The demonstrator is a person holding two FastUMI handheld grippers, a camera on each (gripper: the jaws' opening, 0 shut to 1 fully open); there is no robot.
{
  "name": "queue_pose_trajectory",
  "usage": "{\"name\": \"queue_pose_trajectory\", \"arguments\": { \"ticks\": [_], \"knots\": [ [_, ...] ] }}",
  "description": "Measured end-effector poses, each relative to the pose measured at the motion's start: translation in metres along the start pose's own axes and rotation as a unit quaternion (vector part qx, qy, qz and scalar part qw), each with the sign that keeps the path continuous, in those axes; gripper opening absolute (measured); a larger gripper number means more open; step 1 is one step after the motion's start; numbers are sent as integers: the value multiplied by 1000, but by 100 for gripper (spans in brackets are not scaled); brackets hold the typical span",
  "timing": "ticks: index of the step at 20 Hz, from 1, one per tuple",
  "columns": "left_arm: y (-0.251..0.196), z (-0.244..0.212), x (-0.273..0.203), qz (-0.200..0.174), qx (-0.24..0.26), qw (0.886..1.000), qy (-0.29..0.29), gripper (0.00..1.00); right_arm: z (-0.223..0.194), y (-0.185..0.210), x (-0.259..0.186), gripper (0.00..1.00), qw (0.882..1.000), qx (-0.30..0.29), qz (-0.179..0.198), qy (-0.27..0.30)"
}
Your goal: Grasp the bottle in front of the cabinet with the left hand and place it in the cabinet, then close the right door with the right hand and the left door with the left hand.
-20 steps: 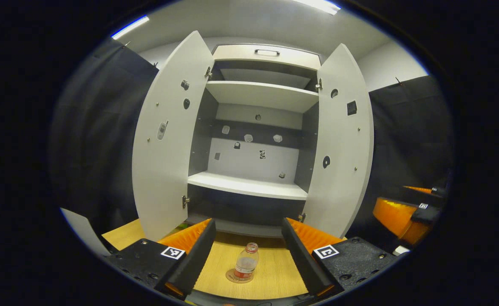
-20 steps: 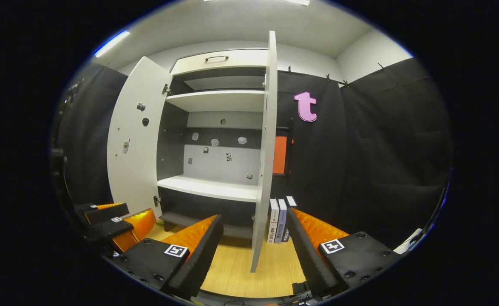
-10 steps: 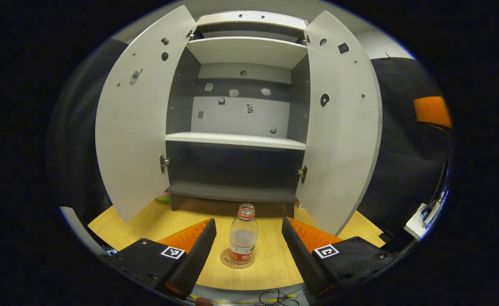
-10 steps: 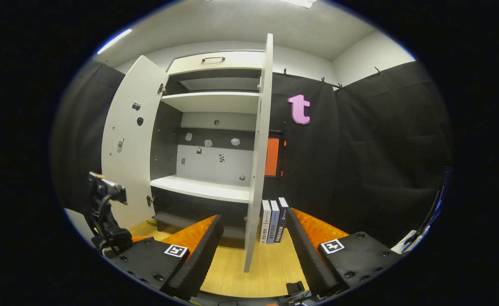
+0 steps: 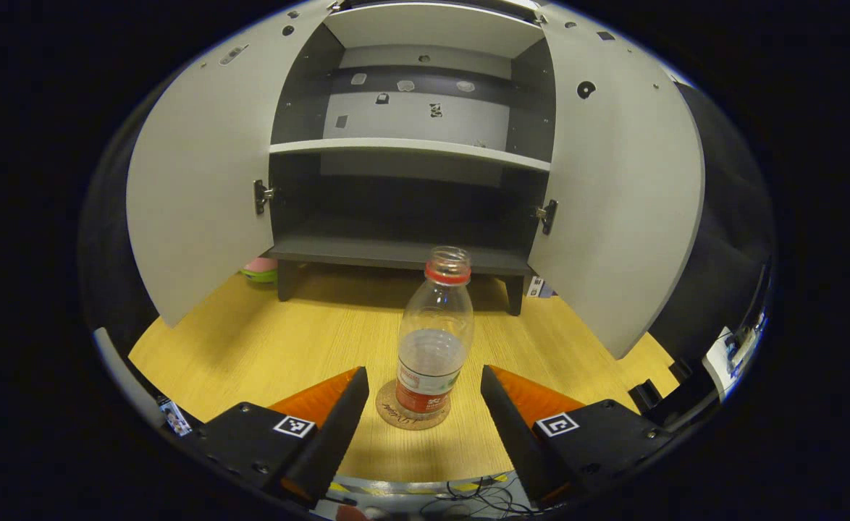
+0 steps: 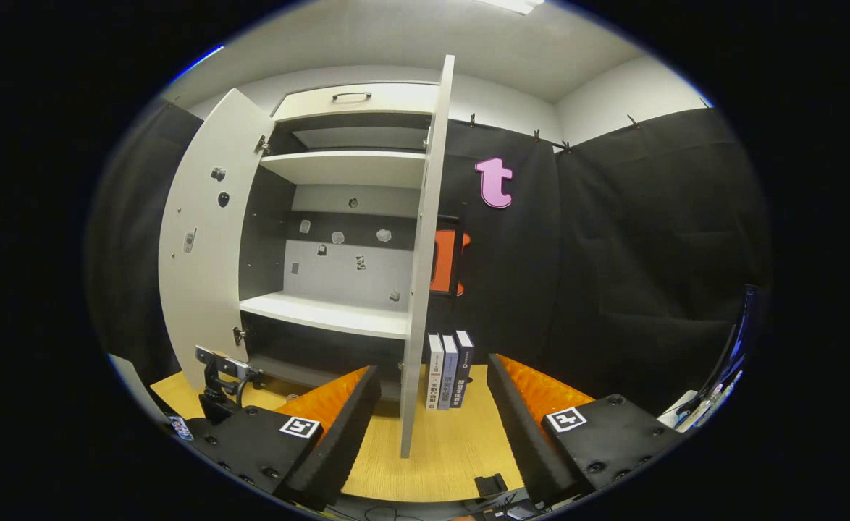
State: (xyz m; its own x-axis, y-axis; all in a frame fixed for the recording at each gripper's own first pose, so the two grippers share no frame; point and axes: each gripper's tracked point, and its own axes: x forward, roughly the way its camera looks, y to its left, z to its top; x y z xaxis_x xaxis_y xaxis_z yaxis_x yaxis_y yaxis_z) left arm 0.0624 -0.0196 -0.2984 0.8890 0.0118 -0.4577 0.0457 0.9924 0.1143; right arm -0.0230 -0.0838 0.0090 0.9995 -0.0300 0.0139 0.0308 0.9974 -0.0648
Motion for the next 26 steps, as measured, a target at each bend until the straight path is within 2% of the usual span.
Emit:
{"name": "queue_pose_trajectory", "arguments": {
  "ticks": [5,6,13,15,16,17,18,22,23,26],
  "knots": [
    [2,-24,35,-2,41,999,23,96,-9,-5,3,97,1000,2,-16,15],
    [2,-27,41,-3,44,999,25,96,-11,-7,3,89,1000,-1,-19,18],
    [3,-44,72,-9,16,998,55,95,-21,-14,10,89,998,-17,-41,34],
    [4,-44,73,-11,15,998,66,76,-23,-16,13,89,998,-17,-45,37],
    [3,-43,70,-16,11,998,68,76,-24,-16,15,89,998,-17,-46,39],
    [4,-39,69,-18,8,998,67,76,-26,-15,18,89,998,-18,-45,40],
    [4,-33,66,-22,6,998,66,75,-26,-13,21,98,998,-18,-43,40],
    [-1,5,45,-48,-2,997,54,75,-21,-3,28,98,999,-15,-31,32],
    [1,17,38,-54,-1,997,48,72,-20,0,30,98,999,-14,-27,29],
    [5,58,17,-64,1,997,31,75,-18,9,36,98,1000,-7,-16,24]
  ]
}}
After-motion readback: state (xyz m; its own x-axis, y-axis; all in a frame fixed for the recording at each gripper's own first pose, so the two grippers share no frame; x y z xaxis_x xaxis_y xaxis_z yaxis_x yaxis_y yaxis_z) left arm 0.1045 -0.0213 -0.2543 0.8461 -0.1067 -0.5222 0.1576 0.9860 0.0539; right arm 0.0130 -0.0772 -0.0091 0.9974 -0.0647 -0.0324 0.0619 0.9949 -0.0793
